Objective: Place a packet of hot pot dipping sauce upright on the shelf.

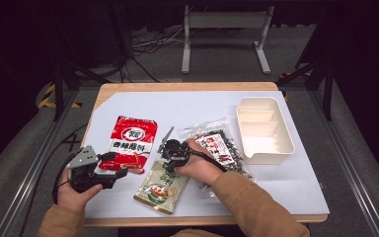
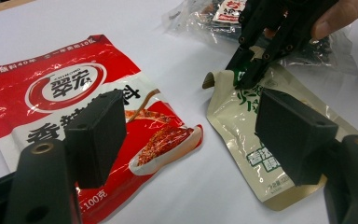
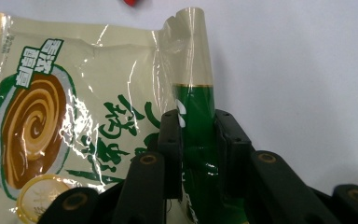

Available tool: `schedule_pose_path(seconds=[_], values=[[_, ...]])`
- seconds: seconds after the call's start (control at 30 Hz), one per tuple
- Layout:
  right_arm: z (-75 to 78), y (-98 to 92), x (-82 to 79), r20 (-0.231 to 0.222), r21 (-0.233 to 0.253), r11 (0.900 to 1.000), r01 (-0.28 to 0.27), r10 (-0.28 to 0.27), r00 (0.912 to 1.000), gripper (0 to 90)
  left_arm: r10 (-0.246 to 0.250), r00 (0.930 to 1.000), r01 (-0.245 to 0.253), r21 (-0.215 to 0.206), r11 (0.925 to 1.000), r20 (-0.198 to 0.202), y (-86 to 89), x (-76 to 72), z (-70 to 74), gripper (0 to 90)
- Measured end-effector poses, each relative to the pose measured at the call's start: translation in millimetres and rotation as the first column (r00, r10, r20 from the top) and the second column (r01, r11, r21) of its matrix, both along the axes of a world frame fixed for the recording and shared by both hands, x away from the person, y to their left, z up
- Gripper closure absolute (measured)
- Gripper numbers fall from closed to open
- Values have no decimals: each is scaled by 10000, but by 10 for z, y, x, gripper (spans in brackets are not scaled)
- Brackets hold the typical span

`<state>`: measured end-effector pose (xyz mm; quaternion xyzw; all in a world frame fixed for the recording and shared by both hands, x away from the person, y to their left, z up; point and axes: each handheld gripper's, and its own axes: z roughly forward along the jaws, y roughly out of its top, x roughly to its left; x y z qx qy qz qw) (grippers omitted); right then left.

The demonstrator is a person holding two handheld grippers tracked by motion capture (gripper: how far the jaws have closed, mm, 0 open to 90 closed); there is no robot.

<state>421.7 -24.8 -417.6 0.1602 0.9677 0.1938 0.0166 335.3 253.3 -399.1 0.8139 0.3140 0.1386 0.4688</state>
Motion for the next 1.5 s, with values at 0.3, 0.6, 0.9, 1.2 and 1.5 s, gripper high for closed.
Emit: schedule_pose_path(seconds=[0.3,0.6,0.9,1.2,1.5], values=[[93,15,-32,376,235,9978,-612,603,9975,751,76,10000,-76,-85,9999,-3,13,-4,3,251],[206,52,-78,682,658,9928,-998,954,9931,752,92,9999,-92,-117,9999,50,21,-1,6,252],[447,89,-172,1088,879,9858,-1429,1331,9851,756,207,9998,-206,-201,9996,62,29,-8,11,252],[720,51,-246,1467,1073,9795,-1704,1540,9771,760,321,9993,-316,-286,9991,174,59,-2,19,251],[946,-34,-288,1893,1021,9795,-1734,1520,9701,765,375,9991,-369,-328,9988,179,66,10,23,252]])
